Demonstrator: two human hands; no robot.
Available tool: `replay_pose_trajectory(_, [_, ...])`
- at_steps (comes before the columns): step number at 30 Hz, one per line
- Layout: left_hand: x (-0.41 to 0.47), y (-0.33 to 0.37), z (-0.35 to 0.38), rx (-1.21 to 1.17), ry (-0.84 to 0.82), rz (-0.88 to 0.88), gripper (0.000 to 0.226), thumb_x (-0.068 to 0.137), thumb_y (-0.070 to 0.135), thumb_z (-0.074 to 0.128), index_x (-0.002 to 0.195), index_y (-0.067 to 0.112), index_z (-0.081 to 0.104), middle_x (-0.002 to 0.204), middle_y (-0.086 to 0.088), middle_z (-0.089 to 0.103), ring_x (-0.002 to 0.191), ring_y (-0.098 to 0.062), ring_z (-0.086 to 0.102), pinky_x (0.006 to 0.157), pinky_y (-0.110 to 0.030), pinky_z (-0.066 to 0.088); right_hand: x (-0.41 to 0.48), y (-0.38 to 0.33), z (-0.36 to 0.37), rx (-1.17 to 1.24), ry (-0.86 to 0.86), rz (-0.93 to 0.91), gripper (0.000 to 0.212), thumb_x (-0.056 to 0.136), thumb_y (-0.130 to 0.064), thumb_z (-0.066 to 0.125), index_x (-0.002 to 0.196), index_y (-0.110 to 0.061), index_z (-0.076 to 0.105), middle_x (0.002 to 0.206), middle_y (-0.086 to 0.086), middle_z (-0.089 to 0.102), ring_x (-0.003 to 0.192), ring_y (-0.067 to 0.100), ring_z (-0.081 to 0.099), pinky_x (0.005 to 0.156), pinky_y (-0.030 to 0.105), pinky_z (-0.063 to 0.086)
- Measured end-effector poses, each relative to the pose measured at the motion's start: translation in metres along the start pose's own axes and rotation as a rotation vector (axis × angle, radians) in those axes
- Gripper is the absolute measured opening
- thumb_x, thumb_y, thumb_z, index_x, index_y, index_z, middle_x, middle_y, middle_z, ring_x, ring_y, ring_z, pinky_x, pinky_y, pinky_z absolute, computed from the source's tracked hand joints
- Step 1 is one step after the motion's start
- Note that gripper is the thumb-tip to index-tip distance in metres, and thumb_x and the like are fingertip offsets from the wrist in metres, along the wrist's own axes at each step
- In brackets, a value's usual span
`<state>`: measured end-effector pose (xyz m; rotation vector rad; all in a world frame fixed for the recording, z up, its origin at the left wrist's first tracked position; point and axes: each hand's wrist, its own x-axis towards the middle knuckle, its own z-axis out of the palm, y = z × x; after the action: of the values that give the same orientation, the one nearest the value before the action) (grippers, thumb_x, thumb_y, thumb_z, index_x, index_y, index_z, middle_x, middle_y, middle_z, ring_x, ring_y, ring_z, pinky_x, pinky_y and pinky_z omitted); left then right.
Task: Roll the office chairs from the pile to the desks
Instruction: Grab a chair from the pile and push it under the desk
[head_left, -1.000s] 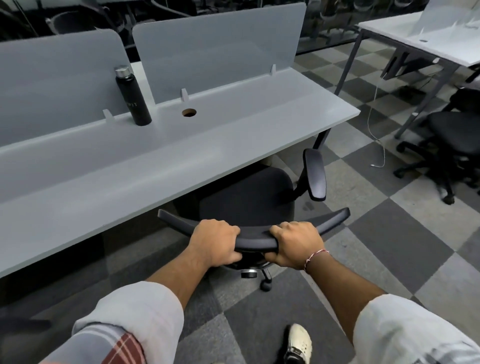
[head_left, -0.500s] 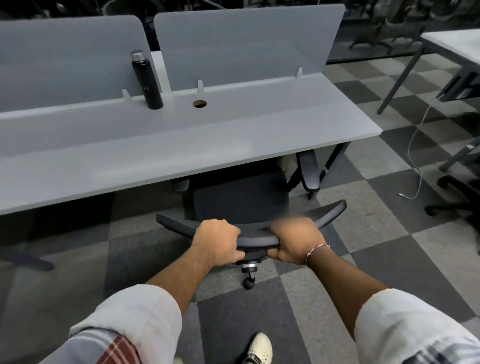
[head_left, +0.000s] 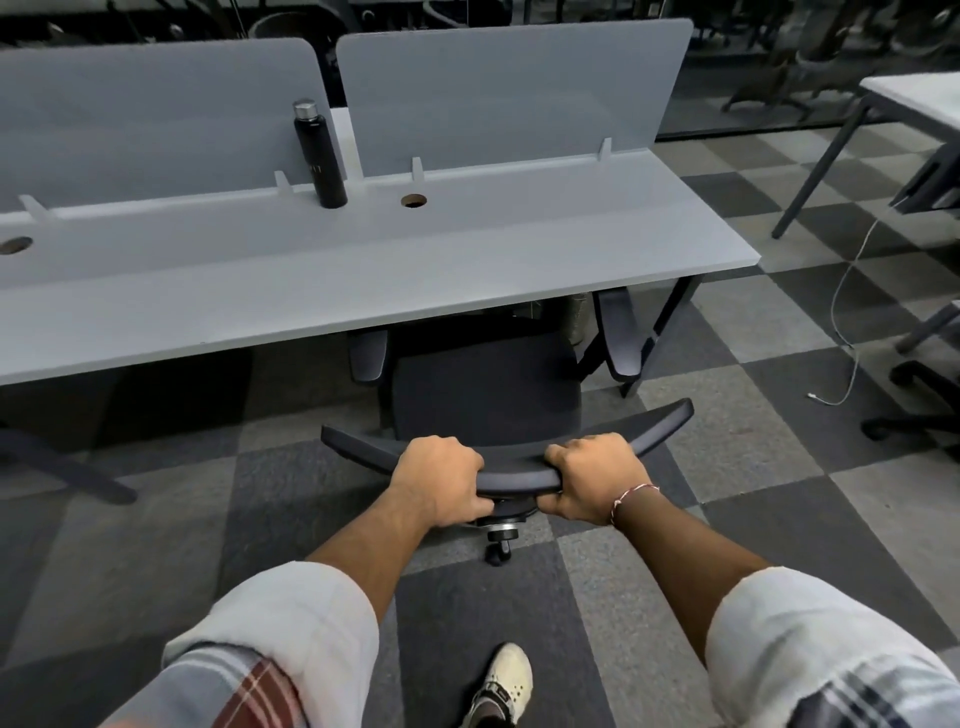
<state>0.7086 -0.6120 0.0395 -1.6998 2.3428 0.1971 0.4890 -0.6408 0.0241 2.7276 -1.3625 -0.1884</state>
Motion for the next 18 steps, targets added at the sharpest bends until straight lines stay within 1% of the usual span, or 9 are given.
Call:
replay_pose_trajectory(2, [-0.008,0.004,0.007,-0.025,0.022,-0.005,0.041,0.076,0.054,0.054,0.098,0.024,0.072,0.08,0.006,0.068,0.08,-0.021,0.065,0.066,-0.03,0.048,-0.007,-0.004,-0.002,-0.006,-0.017,-0.012,0.042,0.075,-0.062,0.051,0.091,-0.024,0.06,0.083,-0.003,0.067,0.077,0.023,0.066,0.06,0.03,0.037])
replay_pose_trajectory(3, [-0.012,0.008,0.01,-0.036,0.035,-0.001,0.04,0.076,0.054,0.055,0.096,0.024,0.072,0.08,0.005,0.068,0.079,-0.021,0.065,0.066,-0.03,0.05,-0.013,-0.005,-0.002,-0.017,-0.024,-0.013,0.043,0.075,-0.063,0.05,0.091,-0.024,0.061,0.083,-0.003,0.067,0.078,0.023,0.065,0.06,0.03,0.038])
replay_pose_trajectory(6, [-0.022,0.03,0.008,-0.042,0.034,0.03,0.031,0.075,0.052,0.057,0.081,0.023,0.065,0.069,0.006,0.06,0.071,-0.021,0.061,0.068,-0.034,0.054,-0.04,-0.002,-0.004,-0.012,-0.046,0.029,0.043,0.075,-0.064,0.05,0.091,-0.025,0.06,0.085,-0.004,0.067,0.079,0.022,0.065,0.063,0.031,0.044])
replay_pose_trajectory(8, [-0.03,0.049,0.007,-0.05,0.041,0.054,0.028,0.075,0.051,0.058,0.069,0.024,0.053,0.063,0.008,0.05,0.067,-0.021,0.056,0.068,-0.033,0.053,-0.065,0.001,-0.004,-0.014,-0.057,0.047,0.043,0.076,-0.065,0.05,0.092,-0.026,0.06,0.086,-0.005,0.067,0.08,0.021,0.065,0.062,0.031,0.04])
replay_pose_trajectory(9, [-0.034,0.058,0.005,-0.041,0.05,0.074,0.031,0.075,0.051,0.059,0.065,0.025,0.047,0.061,0.008,0.046,0.066,-0.021,0.053,0.067,-0.033,0.052,-0.077,0.002,-0.004,-0.019,-0.054,0.064,0.044,0.076,-0.065,0.05,0.093,-0.026,0.061,0.087,-0.005,0.067,0.081,0.02,0.065,0.061,0.03,0.038])
replay_pose_trajectory(11, [-0.044,0.076,0.005,-0.038,0.079,0.106,0.035,0.075,0.051,0.059,0.063,0.024,0.039,0.059,0.008,0.043,0.063,-0.021,0.05,0.065,-0.032,0.048,-0.101,0.004,-0.005,-0.019,-0.048,0.086,0.046,0.075,-0.067,0.049,0.094,-0.027,0.061,0.087,-0.005,0.067,0.081,0.02,0.065,0.061,0.03,0.037])
replay_pose_trajectory(13, [-0.058,0.097,0.01,-0.03,0.107,0.141,0.035,0.077,0.051,0.058,0.067,0.023,0.04,0.061,0.007,0.047,0.064,-0.022,0.053,0.064,-0.032,0.046,-0.132,0.003,-0.001,0.001,-0.044,0.112,0.049,0.074,-0.069,0.047,0.094,-0.027,0.061,0.087,-0.005,0.067,0.081,0.02,0.066,0.063,0.03,0.041])
replay_pose_trajectory(16, [-0.076,0.117,0.02,0.018,0.173,0.222,0.039,0.083,0.059,0.056,0.084,0.022,0.044,0.08,0.003,0.062,0.074,-0.023,0.062,0.062,-0.033,0.041,-0.171,0.004,0.004,0.028,-0.029,0.148,0.052,0.071,-0.07,0.044,0.092,-0.027,0.063,0.085,-0.007,0.067,0.081,0.019,0.066,0.064,0.03,0.044])
replay_pose_trajectory(18, [-0.083,0.122,0.022,0.043,0.207,0.257,0.045,0.083,0.068,0.053,0.088,0.024,0.046,0.087,0.004,0.065,0.08,-0.022,0.064,0.06,-0.033,0.037,-0.191,0.006,0.003,0.035,-0.017,0.161,0.052,0.071,-0.071,0.043,0.091,-0.028,0.064,0.082,-0.007,0.066,0.078,0.019,0.065,0.061,0.03,0.042])
